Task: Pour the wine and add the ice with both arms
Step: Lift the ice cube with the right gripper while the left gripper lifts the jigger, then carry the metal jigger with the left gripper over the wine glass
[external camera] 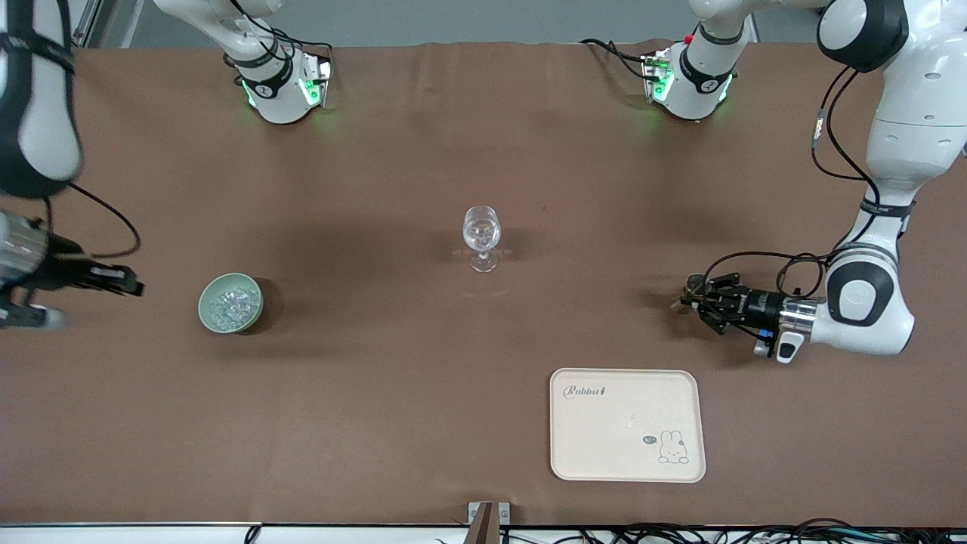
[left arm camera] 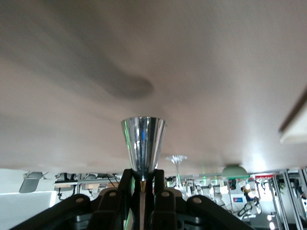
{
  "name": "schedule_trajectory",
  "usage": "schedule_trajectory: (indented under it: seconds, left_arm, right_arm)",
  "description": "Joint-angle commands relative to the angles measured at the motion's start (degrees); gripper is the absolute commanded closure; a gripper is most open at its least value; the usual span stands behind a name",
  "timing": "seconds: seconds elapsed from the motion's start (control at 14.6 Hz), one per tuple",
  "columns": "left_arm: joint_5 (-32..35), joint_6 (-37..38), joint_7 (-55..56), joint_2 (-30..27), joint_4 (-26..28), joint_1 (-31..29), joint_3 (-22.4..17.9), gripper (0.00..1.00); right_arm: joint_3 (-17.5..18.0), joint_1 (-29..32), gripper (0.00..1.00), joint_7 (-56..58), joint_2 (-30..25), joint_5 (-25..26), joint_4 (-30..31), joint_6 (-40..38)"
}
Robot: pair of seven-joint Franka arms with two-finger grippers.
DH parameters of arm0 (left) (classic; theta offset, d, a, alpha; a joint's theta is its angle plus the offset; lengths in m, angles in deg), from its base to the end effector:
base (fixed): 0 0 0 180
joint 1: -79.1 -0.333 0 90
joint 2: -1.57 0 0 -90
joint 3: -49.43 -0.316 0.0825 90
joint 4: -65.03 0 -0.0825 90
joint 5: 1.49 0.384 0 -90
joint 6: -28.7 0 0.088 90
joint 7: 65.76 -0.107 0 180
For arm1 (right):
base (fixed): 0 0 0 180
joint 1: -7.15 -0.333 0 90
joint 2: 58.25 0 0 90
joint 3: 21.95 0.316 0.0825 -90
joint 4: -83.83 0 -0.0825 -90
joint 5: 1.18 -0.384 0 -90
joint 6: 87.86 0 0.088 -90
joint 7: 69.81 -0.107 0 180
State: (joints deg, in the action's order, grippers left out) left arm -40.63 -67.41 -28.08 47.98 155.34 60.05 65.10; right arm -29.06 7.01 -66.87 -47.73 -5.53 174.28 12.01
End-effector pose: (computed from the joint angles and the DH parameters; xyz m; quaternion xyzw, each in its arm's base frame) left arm 0.6326 -0.0055 0.1717 0.7413 0.4369 -0.4192 0.2897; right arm 0.6141 -0.0624 0.5288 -0.9988 0.0410 0.0066 0.0267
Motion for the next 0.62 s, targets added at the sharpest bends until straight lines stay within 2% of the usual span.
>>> schedule_trajectory:
  seconds: [0.0, 0.21, 0.34, 0.55]
  left_arm:
    - [-1.11, 0.23, 6.05, -4.12, 0.56, 0.06, 4.09, 1.00]
    - [-0.85, -0.12, 11.79, -7.55, 1.17, 0.41, 8.48, 0.99]
    - [-0.85, -0.47, 14.77, -10.01, 2.40, 1.81, 10.16, 0.99]
    - [-0.85, -2.41, 22.40, -13.88, 3.29, 7.25, 10.61, 0.99]
  right_arm:
    - [0.34, 0.67, 0.99, -0.66, -4.09, 2.68, -4.99, -8.25]
    - [0.34, 2.34, 0.99, -0.22, -6.29, 2.59, -10.46, -17.41]
    - [0.60, 2.34, 0.99, -1.00, -6.56, 2.51, -11.87, -18.04]
    - [0.52, 2.43, 0.99, -1.45, -6.56, 1.80, -11.52, -18.49]
